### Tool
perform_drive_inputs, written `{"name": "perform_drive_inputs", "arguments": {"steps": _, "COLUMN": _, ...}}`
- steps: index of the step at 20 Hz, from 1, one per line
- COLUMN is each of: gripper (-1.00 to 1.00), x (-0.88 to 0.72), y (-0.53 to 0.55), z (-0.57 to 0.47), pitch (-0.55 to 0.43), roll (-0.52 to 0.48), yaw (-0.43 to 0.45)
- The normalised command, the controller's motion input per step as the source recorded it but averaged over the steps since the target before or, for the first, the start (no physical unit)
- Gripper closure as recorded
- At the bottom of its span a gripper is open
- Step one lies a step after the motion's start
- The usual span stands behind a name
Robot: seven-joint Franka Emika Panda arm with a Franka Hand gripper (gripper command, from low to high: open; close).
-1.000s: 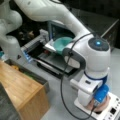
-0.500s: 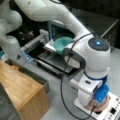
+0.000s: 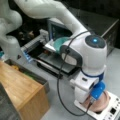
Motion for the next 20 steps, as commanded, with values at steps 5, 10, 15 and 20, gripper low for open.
{"name": "perform_drive_inputs", "arguments": {"steps": 5, "gripper": -1.00, "x": -0.36, "y": -0.05, "z": -0.12, "pitch": -0.233, "roll": 0.076, "yaw": -0.048}}
{"name": "perform_drive_inputs", "arguments": {"steps": 10, "gripper": -1.00, "x": -0.17, "y": -0.09, "z": -0.15, "pitch": -0.222, "roll": 0.074, "yaw": -0.057}}
{"name": "perform_drive_inputs", "arguments": {"steps": 15, "gripper": -1.00, "x": -0.09, "y": -0.13, "z": -0.03, "pitch": -0.161, "roll": 0.050, "yaw": -0.045}}
{"name": "perform_drive_inputs", "arguments": {"steps": 20, "gripper": -1.00, "x": -0.02, "y": -0.14, "z": 0.01, "pitch": -0.118, "roll": 0.036, "yaw": -0.020}}
